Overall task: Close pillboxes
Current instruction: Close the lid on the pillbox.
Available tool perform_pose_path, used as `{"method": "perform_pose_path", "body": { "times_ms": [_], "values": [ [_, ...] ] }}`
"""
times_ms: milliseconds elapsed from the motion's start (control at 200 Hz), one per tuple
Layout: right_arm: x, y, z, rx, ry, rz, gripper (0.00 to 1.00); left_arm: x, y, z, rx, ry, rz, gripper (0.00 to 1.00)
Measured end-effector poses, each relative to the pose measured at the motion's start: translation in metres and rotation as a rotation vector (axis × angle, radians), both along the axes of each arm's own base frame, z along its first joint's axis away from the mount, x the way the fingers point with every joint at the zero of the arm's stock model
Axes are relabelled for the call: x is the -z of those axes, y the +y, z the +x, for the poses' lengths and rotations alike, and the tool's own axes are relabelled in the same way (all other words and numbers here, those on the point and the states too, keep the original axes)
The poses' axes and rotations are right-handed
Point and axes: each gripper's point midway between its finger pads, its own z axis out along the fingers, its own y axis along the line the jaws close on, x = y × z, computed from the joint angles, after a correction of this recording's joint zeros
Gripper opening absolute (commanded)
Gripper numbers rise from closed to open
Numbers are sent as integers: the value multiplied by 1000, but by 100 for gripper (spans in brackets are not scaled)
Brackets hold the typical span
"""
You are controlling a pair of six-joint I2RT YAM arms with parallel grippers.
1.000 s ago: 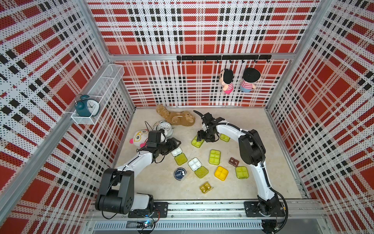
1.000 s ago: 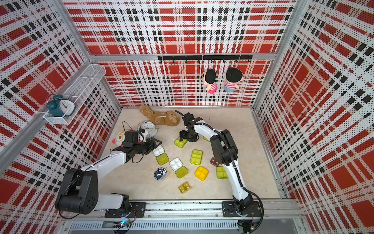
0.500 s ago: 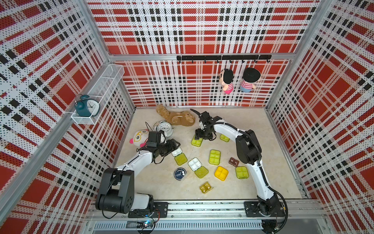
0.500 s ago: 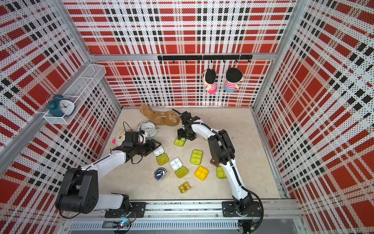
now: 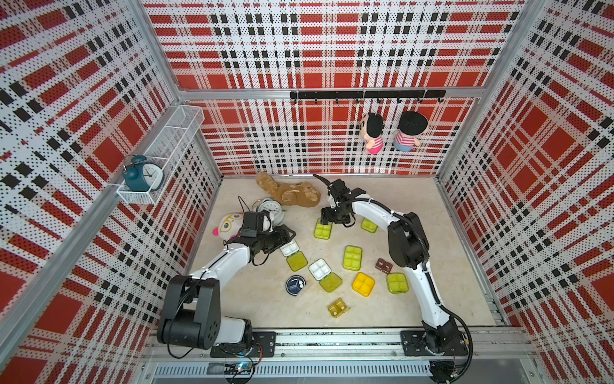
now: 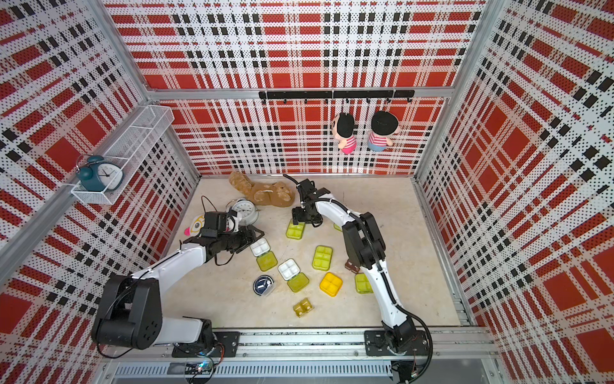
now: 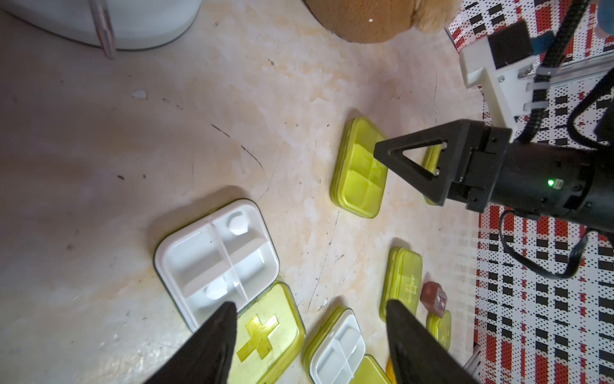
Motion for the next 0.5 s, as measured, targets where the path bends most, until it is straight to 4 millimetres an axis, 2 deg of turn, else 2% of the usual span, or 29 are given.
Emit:
{"method": "perform_pose_path", "body": {
  "times_ms": [135,230,301,396,501],
  "values": [
    [-42,-6,-17,7,-19,61,78,-8,-11,2,38,-27,2,78],
    [-76,-14,-44,17,-24,122,78,-10,-20,1,71,-36,-4,78],
    [-91,-20,-72,26,-1,166,78,-7,-26,-2,96,-29,-8,78],
    [-97,-27,-112,30,50,197,78,-3,-36,-7,133,-18,-10,78],
    [-83,-29,-161,20,135,193,78,1,-53,-13,183,-17,-13,76]
  ]
}}
